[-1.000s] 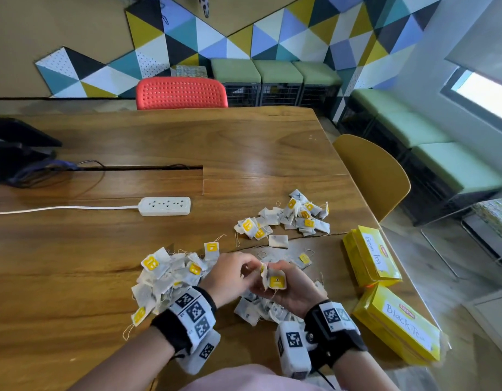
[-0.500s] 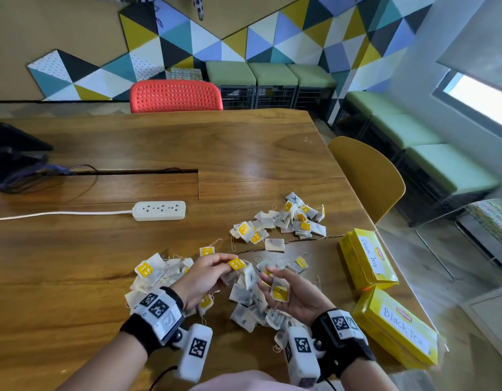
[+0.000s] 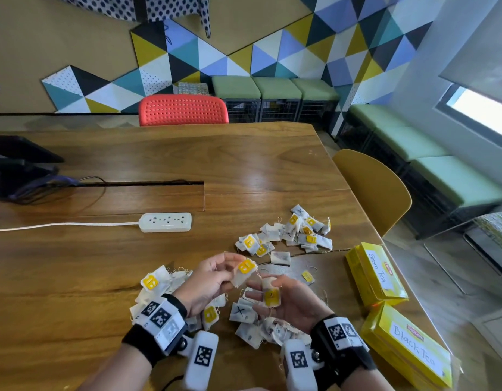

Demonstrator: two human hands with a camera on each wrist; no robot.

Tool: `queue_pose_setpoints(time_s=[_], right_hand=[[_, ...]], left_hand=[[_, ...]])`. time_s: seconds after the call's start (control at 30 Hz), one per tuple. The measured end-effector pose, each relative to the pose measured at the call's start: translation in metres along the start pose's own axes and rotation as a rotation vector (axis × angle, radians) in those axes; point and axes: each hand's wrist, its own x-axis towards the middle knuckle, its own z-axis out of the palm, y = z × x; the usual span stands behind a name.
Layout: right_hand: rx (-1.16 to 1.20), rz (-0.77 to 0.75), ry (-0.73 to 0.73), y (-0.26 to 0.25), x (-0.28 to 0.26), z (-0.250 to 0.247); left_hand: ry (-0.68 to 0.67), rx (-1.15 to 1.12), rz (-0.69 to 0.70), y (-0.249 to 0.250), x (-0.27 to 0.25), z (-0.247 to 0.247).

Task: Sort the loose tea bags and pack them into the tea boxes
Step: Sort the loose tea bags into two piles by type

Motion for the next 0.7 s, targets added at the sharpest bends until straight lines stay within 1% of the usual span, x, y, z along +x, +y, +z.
queue_pose_setpoints(time_s=[0.13, 0.2, 0.27, 0.33, 0.37, 0.4, 0.57, 0.63, 0.7], right_hand=[[0.055, -0.023, -0.013, -0.002, -0.005, -0.004], [0.046, -0.034, -0.009, -0.002, -0.008, -0.004], [0.039, -0.046, -0.004, -0.002, -0.011, -0.004], [0.015, -0.048, 0.016, -0.001, -0.014, -0.005], [0.000, -0.047, 0.028, -0.001, -0.015, -0.005], [-0.013, -0.046, 0.041, -0.001, -0.016, -0.005], [-0.081, -0.044, 0.101, -0.001, -0.021, 0.004], [-0.042, -0.050, 0.091, -0.001, -0.021, 0.006], [-0.010, -0.065, 0.059, -0.001, -0.022, 0.009]], left_hand=[[0.025, -0.253, -0.076, 0.004, -0.005, -0.005], [0.024, -0.254, -0.101, 0.003, -0.006, -0.006], [0.023, -0.099, -0.091, -0.003, -0.005, -0.010], [0.051, 0.132, -0.074, -0.007, -0.005, -0.013], [0.058, 0.190, -0.074, -0.008, -0.005, -0.015], [0.062, 0.198, -0.073, -0.010, -0.005, -0.016], [0.078, -0.085, -0.101, -0.013, -0.005, -0.017], [0.070, -0.160, -0.118, -0.009, -0.007, -0.018], [0.025, -0.206, -0.136, -0.005, -0.011, -0.020]])
